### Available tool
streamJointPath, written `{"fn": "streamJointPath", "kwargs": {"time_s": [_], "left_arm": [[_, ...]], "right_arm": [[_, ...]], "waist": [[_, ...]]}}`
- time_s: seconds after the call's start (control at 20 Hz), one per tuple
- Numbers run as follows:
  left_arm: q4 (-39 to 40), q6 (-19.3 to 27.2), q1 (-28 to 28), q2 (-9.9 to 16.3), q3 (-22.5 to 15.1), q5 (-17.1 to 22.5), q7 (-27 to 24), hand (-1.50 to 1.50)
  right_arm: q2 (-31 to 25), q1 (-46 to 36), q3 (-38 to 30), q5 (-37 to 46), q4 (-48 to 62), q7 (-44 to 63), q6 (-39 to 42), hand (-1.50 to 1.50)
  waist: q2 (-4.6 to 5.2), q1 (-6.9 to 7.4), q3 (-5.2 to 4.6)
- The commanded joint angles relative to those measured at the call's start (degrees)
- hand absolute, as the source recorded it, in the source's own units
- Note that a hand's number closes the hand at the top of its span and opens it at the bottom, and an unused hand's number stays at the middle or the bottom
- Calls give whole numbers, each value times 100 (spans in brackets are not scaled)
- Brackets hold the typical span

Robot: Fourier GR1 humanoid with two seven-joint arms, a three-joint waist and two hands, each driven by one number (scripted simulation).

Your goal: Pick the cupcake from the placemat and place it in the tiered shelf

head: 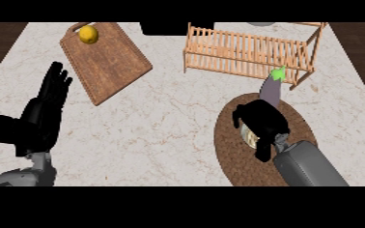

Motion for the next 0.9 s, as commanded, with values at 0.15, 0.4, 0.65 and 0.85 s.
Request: {"fn": "streamJointPath", "kwargs": {"time_s": [0.15, 0.4, 0.65, 0.85], "left_arm": [[-381, -45, 237, -66, 46, -95, 185, 0], [-91, 4, -52, -127, 48, -52, 173, 0], [-59, 98, 49, -235, -62, -203, 57, 0], [60, -73, -177, -108, 30, -88, 121, 0]], "right_arm": [[-25, 370, 41, 572, -136, -462, -817, 150], [1595, 410, -279, 743, 6, 2101, -571, 150], [1760, 541, -88, -83, -509, 3985, -1224, 150], [1775, -98, 754, -770, -985, 5203, -1657, 150]], "waist": [[28, -4, 35], [27, -60, 29], [34, 46, 38], [39, 113, 35]]}}
